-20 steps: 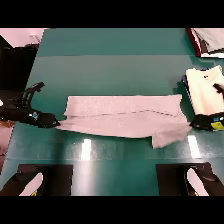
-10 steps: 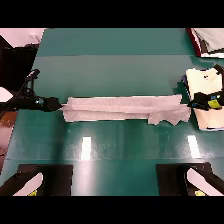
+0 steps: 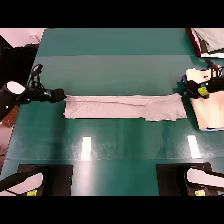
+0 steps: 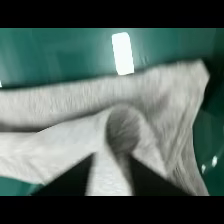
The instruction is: Fold the shirts.
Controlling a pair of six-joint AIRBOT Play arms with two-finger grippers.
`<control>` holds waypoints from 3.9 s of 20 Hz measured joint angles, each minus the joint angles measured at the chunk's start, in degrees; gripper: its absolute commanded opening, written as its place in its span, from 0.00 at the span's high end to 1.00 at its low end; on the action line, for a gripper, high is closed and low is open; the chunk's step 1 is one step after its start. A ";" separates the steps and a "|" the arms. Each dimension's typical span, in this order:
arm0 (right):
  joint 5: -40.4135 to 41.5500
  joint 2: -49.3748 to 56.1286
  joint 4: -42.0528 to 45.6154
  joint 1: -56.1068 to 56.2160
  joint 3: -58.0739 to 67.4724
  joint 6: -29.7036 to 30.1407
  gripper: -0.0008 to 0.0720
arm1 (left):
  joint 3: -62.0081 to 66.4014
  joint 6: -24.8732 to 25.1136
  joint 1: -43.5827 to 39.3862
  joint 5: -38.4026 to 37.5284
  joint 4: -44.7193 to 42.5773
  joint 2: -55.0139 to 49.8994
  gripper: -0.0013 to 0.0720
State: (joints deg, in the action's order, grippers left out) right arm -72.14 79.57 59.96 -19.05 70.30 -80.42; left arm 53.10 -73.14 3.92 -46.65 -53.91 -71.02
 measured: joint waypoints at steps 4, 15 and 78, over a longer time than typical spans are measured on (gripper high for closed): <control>1.14 3.43 -3.96 -0.92 3.67 1.73 0.25 | 3.91 -1.81 0.00 0.00 0.37 -1.64 0.25; -6.14 4.31 -5.88 -12.26 -6.14 14.47 0.19 | 6.51 -1.75 -5.44 -11.41 1.40 -2.23 0.95; -11.17 20.92 -8.85 46.75 45.75 -0.02 0.97 | 50.95 -7.48 -13.97 -27.98 -13.73 -20.59 0.95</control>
State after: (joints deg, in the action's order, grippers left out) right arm -83.31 100.49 51.11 27.70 116.05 -80.44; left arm 104.05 -80.62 -10.04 -74.63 -67.64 -91.61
